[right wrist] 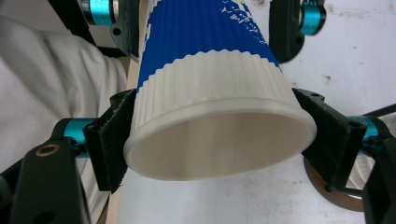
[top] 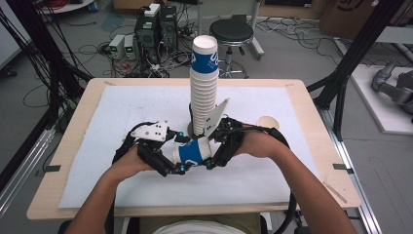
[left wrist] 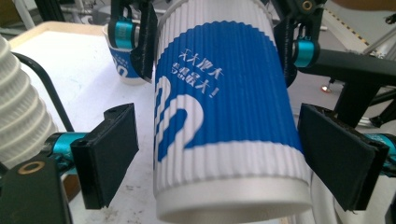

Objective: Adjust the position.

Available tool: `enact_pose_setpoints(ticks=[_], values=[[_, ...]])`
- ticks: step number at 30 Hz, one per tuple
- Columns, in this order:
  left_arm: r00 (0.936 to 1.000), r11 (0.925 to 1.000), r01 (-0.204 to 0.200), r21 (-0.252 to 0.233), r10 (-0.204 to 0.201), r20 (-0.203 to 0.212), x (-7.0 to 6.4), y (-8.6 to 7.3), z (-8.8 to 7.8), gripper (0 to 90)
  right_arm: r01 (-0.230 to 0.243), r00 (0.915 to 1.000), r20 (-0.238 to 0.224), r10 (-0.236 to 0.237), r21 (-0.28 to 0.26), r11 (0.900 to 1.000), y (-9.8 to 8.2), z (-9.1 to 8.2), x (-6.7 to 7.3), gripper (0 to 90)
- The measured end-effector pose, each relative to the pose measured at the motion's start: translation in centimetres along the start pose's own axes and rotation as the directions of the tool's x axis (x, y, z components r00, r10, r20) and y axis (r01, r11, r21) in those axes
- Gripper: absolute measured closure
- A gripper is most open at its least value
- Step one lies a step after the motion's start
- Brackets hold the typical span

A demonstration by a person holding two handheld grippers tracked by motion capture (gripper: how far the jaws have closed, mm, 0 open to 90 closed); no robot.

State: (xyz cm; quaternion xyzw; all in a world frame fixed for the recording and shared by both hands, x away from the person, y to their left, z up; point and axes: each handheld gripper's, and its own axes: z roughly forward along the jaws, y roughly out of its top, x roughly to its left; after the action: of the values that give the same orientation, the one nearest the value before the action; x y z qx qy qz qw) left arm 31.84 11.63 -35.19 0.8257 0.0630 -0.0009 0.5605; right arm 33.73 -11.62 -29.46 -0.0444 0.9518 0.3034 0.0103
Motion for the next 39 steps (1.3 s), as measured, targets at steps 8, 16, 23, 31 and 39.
enact_pose_setpoints(ticks=[8,16,23,31,39], values=[[0.9998,0.9995,0.006,0.031,-0.007,0.02,0.1,-0.3,0.5,16.9,0.017,0.9998,-0.01,-0.016,0.037,0.999,0.4,0.5,0.1,20.0],[0.9991,0.9988,0.008,0.048,-0.01,0.041,0.1,-0.4,0.7,23.3,0.033,0.9993,-0.019,-0.032,0.058,0.998,0.7,1.0,0.1,20.0],[0.9996,0.9992,0.002,0.041,-0.003,0.029,0.2,-0.4,0.7,24.8,0.016,0.9999,-0.007,-0.016,0.042,0.999,0.6,0.8,0.1,18.9],[0.9985,0.9999,0.005,-0.014,-0.005,0.054,0.3,-0.4,0.4,24.9,-0.038,0.9992,-0.017,0.037,-0.09,0.995,-0.1,-0.1,0.0,17.3],[0.998,0.9973,0.009,-0.074,-0.004,0.064,0.5,-0.8,0.2,24.9,-0.072,0.9974,-0.016,0.07,-0.261,0.963,-1.3,-1.3,-0.3,13.1]])
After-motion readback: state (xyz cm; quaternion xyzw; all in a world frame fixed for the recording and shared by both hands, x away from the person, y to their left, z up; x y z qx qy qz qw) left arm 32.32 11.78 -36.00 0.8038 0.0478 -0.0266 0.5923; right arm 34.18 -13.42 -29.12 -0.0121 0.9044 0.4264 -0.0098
